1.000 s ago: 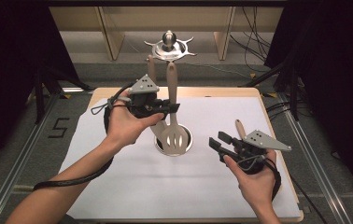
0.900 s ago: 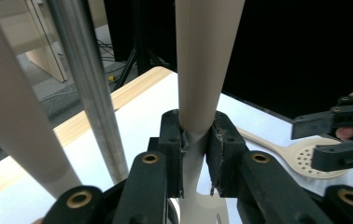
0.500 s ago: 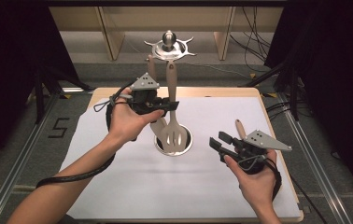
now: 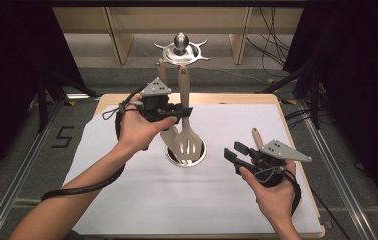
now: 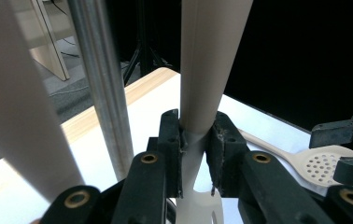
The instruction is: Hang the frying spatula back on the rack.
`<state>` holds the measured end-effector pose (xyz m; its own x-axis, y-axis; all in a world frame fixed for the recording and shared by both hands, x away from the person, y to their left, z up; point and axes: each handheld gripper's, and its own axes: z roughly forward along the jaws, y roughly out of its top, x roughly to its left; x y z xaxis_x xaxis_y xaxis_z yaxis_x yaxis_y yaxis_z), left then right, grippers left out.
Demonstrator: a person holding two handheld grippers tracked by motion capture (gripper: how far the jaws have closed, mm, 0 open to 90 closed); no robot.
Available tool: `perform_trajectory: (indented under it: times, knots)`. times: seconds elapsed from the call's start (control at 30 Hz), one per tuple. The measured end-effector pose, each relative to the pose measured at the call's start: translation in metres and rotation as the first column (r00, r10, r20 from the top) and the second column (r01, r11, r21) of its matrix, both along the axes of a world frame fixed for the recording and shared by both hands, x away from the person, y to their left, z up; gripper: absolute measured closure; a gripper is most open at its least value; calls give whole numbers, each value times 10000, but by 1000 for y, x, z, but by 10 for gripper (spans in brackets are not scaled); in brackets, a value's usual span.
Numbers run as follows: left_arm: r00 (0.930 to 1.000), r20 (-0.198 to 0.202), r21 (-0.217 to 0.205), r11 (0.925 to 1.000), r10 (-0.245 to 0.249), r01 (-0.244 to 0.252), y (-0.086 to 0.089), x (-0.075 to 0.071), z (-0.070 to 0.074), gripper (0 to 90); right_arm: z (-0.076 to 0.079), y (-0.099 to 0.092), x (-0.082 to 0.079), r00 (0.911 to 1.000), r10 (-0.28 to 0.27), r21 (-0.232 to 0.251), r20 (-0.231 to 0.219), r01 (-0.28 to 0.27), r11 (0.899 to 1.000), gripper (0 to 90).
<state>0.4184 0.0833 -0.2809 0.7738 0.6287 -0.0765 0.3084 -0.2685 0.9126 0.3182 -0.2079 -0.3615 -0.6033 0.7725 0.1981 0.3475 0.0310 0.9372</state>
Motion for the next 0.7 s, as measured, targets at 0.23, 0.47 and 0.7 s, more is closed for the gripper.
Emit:
perform_trajectory:
  times: [0.23, 0.47, 0.7]
  knots:
    - [9987, 508, -69, 10000, 25, -22, 6, -7, 0, 642, 0, 1, -1, 9999, -26, 87, -114, 27, 10000, 547]
    - [9940, 1083, -83, 9998, -155, 165, 23, -25, 1, 556, 2, -4, 1, 9999, -144, 101, 64, 144, 9998, 544]
    - [9797, 1800, 228, 9953, 881, -937, 47, -27, 2, 678, 5, -6, 4, 9997, -229, 168, 9, 229, 9996, 544]
